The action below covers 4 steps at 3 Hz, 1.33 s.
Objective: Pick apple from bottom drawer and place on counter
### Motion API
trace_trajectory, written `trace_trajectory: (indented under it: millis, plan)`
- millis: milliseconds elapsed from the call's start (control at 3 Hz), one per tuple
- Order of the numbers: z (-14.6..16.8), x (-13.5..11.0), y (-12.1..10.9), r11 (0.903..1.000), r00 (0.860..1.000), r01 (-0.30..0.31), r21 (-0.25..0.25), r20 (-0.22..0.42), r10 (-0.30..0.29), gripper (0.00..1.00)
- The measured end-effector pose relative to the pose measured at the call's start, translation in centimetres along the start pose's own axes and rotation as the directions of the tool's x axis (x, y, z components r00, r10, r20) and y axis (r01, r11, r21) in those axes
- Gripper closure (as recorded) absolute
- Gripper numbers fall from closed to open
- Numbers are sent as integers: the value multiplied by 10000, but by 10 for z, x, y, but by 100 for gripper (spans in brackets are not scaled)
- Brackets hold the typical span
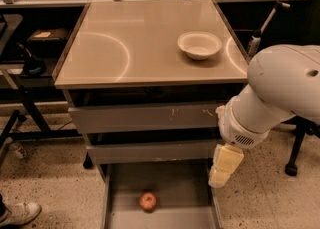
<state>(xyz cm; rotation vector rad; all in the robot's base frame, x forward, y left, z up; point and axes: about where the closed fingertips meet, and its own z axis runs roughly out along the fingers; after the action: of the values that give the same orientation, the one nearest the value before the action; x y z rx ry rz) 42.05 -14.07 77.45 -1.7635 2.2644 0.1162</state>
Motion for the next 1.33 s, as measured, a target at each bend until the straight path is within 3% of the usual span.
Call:
trace_trajectory:
  millis: [333, 667, 1000, 1333]
  plan:
    - [0, 0, 0, 10000, 10000, 0, 0, 0, 0, 0]
    - [38, -2, 4, 9989, 9994, -178, -443, 301, 192, 0]
    - [113, -5, 2, 9931, 9952, -621, -998, 686, 692, 0]
    - [187, -5, 1, 9791, 9879, -926, -1811, 1064, 1131, 0]
